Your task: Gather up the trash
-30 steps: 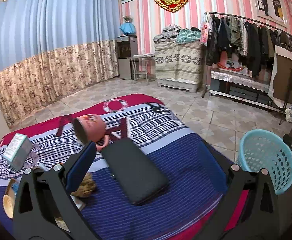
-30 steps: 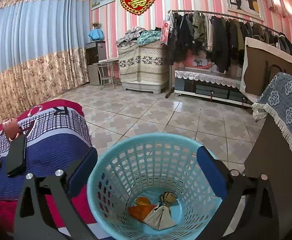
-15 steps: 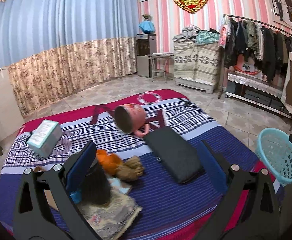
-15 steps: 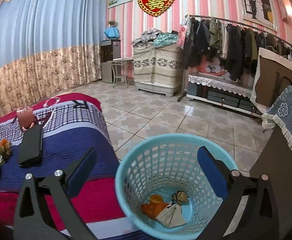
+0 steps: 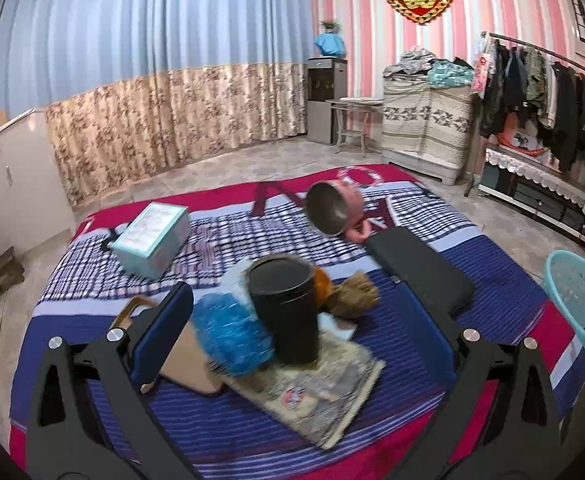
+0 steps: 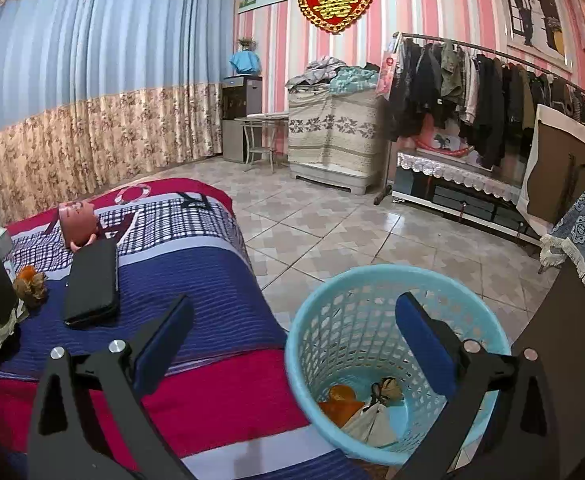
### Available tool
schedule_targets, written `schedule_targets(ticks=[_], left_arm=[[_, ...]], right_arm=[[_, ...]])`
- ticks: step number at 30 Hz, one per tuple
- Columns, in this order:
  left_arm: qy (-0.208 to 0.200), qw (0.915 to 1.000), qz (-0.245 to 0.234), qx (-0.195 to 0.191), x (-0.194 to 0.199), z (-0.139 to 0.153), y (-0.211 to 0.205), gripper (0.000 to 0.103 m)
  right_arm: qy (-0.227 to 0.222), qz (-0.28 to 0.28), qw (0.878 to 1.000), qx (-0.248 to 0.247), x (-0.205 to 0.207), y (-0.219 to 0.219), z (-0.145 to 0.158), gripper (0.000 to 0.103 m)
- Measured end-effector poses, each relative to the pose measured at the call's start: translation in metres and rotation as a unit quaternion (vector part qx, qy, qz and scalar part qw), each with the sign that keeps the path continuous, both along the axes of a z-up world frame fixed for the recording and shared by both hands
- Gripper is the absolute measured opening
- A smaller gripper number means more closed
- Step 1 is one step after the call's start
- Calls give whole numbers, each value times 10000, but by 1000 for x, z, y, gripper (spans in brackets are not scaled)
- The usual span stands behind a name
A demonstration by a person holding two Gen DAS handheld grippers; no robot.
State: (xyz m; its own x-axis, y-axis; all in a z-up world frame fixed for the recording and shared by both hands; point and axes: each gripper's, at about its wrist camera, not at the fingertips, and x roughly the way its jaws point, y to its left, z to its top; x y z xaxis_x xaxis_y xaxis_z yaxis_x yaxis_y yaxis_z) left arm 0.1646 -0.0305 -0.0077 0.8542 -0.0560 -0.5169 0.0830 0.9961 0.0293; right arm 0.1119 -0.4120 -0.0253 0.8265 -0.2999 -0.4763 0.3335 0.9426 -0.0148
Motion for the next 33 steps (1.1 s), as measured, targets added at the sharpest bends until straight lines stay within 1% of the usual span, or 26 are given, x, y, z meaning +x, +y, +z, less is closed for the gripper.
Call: schedule_targets(ticks=[6, 11, 17, 21, 23, 25, 33], left_arm=[[44, 9998, 206, -20, -3, -3, 28, 97], [69, 9992, 383, -44, -5, -7, 49, 97], [92, 9984, 548, -119, -6, -11, 71, 97], [140, 9976, 654, -178, -5, -15, 86, 97], [133, 9973, 710, -143, -6, -17, 92, 97], [131, 9969, 762, -116, -6, -19, 98, 97], [235, 9948, 964, -243, -8, -27, 130, 97]], right_arm=[[87, 147, 9998, -89, 3, 13, -2, 98], [52, 233, 9997, 9, 4, 23, -1, 98], [21, 393, 9992, -16, 5, 40, 1, 98], [47, 582, 9982, -149, 7, 56, 2, 98], [52, 626, 9978, -206, 8, 63, 2, 98], [78, 682, 9975, -187, 9, 68, 1, 98], [79, 834, 9965, 6, 13, 85, -1, 98]])
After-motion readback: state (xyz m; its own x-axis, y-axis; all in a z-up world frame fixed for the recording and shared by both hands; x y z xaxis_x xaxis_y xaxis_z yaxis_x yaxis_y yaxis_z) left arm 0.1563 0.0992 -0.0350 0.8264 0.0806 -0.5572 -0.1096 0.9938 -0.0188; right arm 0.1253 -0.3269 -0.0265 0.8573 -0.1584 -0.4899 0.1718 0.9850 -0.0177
